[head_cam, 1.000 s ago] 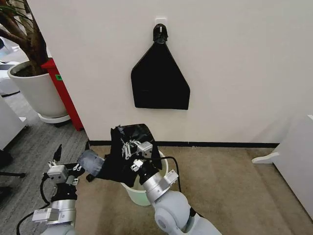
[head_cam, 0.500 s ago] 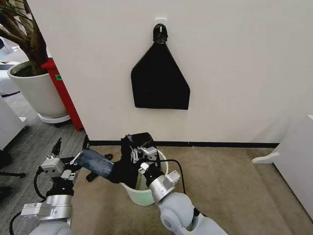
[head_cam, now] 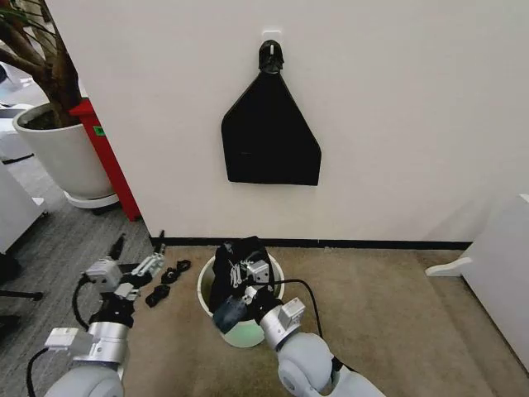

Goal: Place the garbage bag over the trash bin.

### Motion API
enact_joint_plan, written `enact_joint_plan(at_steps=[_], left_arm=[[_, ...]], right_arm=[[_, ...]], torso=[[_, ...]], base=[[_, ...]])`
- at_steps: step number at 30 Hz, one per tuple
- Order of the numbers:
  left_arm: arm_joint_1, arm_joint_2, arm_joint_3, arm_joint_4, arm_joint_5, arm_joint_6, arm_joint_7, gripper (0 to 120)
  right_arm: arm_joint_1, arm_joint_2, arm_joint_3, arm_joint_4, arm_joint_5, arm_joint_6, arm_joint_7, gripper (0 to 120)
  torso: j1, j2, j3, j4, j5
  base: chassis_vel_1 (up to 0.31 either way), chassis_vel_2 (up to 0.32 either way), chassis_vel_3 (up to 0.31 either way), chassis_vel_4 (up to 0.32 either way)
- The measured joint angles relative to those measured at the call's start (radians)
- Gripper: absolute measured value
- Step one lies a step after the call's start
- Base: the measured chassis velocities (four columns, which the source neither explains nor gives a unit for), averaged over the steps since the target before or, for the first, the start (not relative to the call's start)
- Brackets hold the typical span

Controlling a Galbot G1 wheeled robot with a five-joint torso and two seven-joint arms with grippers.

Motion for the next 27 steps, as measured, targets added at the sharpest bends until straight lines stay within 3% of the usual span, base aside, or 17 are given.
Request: enact_joint_plan(at_steps=[3,10,27], left_arm=[[-0.001,0.048,0.006,0.0,-0.06,0.048,0.037,94],[-0.01,0.088,0.039,0.049,-0.058,0.077,0.118,92],[-0.013,0.08,0.035,0.011,-0.135,0.157,0.147,86]], right_arm=[[0.015,-0.001,-0.008,-0.001,-0.02,-0.009,0.011,0],[0.03,0.013,-0.021,-0.001,-0.073,-0.022,0.014,0],[0.005,0.025,-0.03,-0.02,-0.196,0.006,-0.025,0]], torso=[[0.0,0.0,0.0,-0.0001,0.0001],[0.0,0.0,0.0,-0.0001,0.0],[0.0,0.0,0.0,-0.0001,0.0002]], base=[[0.0,0.0,0.0,0.0],[0.0,0.0,0.0,0.0],[0.0,0.0,0.0,0.0]])
